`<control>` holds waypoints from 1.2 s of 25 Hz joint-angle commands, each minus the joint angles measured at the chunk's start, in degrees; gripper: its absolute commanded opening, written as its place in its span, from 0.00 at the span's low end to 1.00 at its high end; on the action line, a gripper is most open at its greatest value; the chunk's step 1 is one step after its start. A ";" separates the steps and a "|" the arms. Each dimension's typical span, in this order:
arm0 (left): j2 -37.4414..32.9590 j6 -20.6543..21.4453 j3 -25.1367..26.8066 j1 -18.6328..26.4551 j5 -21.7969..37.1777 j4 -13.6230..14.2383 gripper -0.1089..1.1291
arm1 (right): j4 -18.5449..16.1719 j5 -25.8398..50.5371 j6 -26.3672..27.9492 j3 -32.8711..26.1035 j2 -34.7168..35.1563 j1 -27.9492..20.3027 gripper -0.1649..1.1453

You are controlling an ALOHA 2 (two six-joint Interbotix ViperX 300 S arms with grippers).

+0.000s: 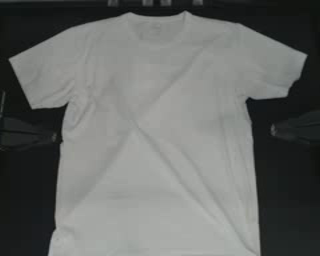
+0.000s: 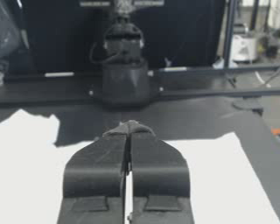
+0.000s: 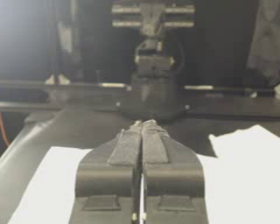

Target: Fold shirt

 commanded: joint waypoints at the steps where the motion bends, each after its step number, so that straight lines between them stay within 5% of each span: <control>1: 1.58 0.00 -1.58 -0.79 1.85 0.09 0.51 | -0.97 0.44 0.18 -0.70 0.35 0.09 0.52; 6: 1.58 -0.26 -2.29 -1.76 4.48 -0.09 0.95 | -0.53 5.01 0.35 -1.67 0.35 0.18 0.82; 13: 1.76 -0.79 -6.94 -3.69 18.02 -1.14 0.88 | 3.34 27.60 0.79 -9.58 0.62 1.14 0.83; 22: 7.47 -2.37 -12.92 -5.36 31.46 -6.42 0.88 | 14.15 50.80 2.46 -18.19 5.01 1.41 0.83; 26: 11.16 -7.03 -16.26 -5.62 39.46 -6.24 0.86 | 12.04 56.16 5.36 -21.88 9.14 2.99 0.83; 30: 14.15 -13.97 -19.16 -8.35 45.97 -4.83 0.86 | 4.66 61.79 13.10 -25.84 14.06 6.77 0.83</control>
